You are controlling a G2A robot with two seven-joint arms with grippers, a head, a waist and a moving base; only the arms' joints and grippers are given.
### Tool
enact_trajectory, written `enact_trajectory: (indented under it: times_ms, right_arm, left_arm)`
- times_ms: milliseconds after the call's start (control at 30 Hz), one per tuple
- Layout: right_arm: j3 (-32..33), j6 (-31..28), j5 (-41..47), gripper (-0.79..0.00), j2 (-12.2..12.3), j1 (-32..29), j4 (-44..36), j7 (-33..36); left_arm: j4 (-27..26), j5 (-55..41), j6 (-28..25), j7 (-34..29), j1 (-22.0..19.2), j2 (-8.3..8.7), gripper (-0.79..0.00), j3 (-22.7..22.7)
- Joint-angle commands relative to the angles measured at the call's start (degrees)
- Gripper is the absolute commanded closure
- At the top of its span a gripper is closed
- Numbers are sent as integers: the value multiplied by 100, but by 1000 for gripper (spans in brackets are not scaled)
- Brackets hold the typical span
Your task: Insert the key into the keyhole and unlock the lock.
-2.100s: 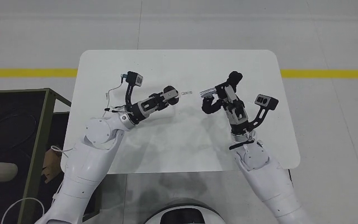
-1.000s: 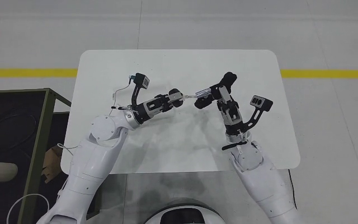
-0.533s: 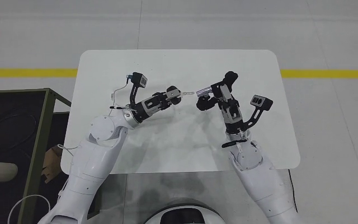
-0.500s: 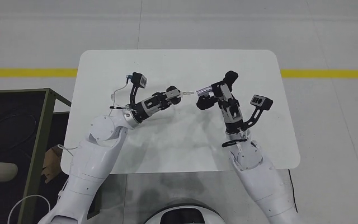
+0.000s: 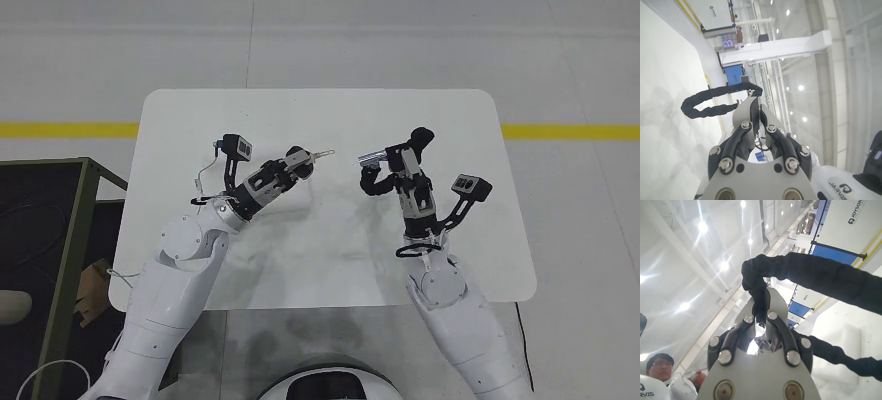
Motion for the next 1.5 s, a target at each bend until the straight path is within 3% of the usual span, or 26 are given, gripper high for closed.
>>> enact_trajectory:
  times_ms: [0, 267, 433, 1467]
  right_arm:
    - [-57, -16, -99, 0, -41, 18, 65, -184]
    - [-196, -278, -461, 0, -171, 90, 247, -621]
    - [-179, -344, -557, 0, -218, 109, 298, -676]
    - [7, -412, -616, 0, -372, -21, 321, -326]
  left_arm:
    - [-24, -147, 32, 189, 85, -33, 0, 109]
    - [-26, -302, 354, 399, 147, -106, 0, 371]
    - [-17, -333, 387, 196, 133, -124, 0, 433]
    - [32, -141, 379, 241, 136, -215, 0, 479]
